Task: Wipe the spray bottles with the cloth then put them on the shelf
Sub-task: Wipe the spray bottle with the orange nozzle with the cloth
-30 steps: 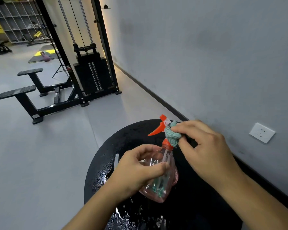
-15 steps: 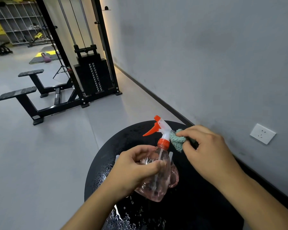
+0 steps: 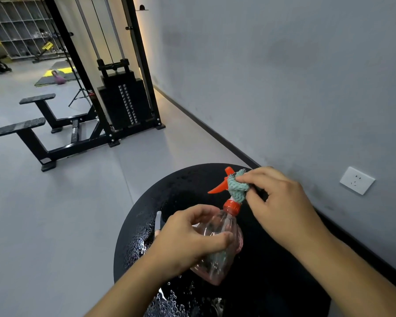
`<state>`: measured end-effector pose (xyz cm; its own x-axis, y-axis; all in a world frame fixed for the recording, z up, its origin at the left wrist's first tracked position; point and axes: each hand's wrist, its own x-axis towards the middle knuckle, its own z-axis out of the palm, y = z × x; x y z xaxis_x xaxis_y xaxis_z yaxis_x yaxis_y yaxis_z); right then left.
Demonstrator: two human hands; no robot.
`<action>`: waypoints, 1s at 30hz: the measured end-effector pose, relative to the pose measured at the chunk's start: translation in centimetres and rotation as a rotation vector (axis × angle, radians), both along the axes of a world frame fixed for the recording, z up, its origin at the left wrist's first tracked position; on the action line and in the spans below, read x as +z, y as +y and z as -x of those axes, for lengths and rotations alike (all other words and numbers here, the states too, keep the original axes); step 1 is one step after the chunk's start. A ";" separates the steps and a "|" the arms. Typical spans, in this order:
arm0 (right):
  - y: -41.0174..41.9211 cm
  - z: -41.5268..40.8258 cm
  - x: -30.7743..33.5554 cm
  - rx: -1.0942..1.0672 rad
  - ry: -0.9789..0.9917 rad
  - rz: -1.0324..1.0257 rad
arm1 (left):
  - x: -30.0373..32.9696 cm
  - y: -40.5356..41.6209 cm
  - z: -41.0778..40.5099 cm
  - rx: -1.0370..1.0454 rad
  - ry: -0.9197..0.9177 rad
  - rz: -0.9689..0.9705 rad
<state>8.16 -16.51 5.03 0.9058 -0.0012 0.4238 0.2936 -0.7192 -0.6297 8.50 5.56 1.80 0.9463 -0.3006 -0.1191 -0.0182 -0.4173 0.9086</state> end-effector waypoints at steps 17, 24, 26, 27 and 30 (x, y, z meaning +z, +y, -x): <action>-8.2 3.1 -1.5 -0.274 0.198 -0.049 | -0.5 -3.1 3.1 0.078 -0.066 0.082; -11.9 5.4 -3.4 -0.368 0.338 -0.065 | -2.8 -7.6 7.0 0.069 -0.104 0.162; -12.7 5.8 -3.9 -0.382 0.371 -0.071 | -4.0 -8.7 7.4 0.091 -0.106 0.153; -13.1 5.9 -4.2 -0.384 0.384 -0.074 | -4.7 -9.2 7.5 0.107 -0.110 0.140; -14.0 6.1 -5.1 -0.392 0.414 -0.074 | -6.8 -10.6 7.1 0.152 -0.118 0.095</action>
<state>2.08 -30.54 -0.09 0.9223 -0.3860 0.0201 -0.2674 -0.6747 -0.6880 1.42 -5.07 -4.95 0.9874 -0.1575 0.0172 -0.0700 -0.3363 0.9391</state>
